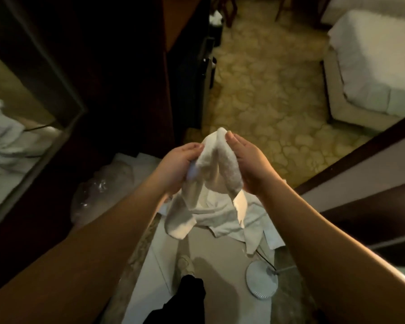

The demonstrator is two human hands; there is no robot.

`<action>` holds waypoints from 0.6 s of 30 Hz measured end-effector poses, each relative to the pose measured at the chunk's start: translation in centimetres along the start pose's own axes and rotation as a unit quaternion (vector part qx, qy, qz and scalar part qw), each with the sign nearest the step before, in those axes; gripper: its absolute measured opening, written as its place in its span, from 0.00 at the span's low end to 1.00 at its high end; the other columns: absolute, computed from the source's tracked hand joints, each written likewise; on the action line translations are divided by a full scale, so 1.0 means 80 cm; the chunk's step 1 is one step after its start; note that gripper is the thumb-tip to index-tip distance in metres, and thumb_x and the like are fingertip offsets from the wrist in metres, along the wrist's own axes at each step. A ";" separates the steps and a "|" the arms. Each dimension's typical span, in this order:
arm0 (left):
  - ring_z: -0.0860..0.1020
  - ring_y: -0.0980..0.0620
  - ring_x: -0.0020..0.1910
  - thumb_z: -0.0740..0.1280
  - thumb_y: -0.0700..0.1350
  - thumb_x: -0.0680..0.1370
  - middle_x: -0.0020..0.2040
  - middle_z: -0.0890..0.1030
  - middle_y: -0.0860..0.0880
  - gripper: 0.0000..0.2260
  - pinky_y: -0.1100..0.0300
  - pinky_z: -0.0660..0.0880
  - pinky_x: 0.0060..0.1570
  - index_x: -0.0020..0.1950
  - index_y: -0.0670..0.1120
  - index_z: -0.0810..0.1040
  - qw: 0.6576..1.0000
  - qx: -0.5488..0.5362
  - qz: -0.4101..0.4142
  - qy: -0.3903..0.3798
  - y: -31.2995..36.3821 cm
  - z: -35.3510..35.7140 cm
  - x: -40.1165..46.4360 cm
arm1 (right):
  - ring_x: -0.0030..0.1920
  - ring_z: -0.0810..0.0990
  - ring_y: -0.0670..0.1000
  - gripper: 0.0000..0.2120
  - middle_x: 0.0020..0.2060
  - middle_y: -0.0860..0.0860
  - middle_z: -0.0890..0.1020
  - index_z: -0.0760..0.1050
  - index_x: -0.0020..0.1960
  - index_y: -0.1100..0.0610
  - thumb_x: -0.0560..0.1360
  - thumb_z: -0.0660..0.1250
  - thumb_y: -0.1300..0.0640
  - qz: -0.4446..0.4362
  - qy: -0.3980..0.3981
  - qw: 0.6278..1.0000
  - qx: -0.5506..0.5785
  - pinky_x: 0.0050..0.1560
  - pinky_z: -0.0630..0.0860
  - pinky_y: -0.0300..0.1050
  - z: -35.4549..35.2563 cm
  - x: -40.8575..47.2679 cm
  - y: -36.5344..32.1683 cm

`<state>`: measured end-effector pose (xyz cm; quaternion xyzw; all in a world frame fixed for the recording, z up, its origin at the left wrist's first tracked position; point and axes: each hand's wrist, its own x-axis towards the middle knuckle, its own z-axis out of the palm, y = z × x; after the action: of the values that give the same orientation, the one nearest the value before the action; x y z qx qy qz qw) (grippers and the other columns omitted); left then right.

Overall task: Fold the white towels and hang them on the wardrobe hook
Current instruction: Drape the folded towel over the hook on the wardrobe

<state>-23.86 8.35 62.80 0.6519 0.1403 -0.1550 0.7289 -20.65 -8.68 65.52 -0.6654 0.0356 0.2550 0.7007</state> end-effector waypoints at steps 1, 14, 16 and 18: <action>0.84 0.45 0.50 0.64 0.50 0.82 0.49 0.85 0.44 0.11 0.51 0.80 0.51 0.56 0.46 0.83 1.000 -0.008 0.009 0.017 -0.005 -0.003 -0.026 | 0.54 0.85 0.53 0.15 0.52 0.55 0.86 0.80 0.59 0.53 0.83 0.60 0.46 -0.006 -0.014 1.000 0.006 0.52 0.82 0.48 0.016 -0.019 0.001; 0.76 0.62 0.51 0.63 0.60 0.77 0.52 0.75 0.56 0.04 0.63 0.72 0.53 0.48 0.64 0.70 0.929 0.093 0.236 0.269 0.025 -0.041 -0.429 | 0.57 0.84 0.56 0.22 0.60 0.60 0.82 0.72 0.69 0.59 0.84 0.58 0.45 -0.027 -0.151 0.984 0.088 0.50 0.82 0.47 0.242 -0.274 -0.048; 0.72 0.72 0.50 0.66 0.62 0.73 0.53 0.72 0.59 0.09 0.75 0.66 0.49 0.49 0.62 0.71 0.910 0.162 0.253 0.287 0.029 -0.056 -0.487 | 0.49 0.87 0.54 0.19 0.53 0.59 0.84 0.74 0.63 0.60 0.84 0.58 0.45 -0.025 -0.191 0.977 0.089 0.43 0.83 0.45 0.284 -0.317 -0.062; 0.70 0.73 0.50 0.72 0.60 0.73 0.53 0.69 0.59 0.12 0.75 0.65 0.49 0.50 0.58 0.73 0.892 0.230 0.243 0.303 0.029 -0.073 -0.536 | 0.38 0.87 0.51 0.16 0.42 0.57 0.86 0.75 0.53 0.59 0.84 0.60 0.47 -0.021 -0.224 0.970 0.087 0.35 0.83 0.43 0.322 -0.359 -0.072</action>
<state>-62.04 16.21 81.69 0.8305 0.1521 0.2046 0.4952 -50.70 7.01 84.84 -0.5282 -0.1142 0.3793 0.7511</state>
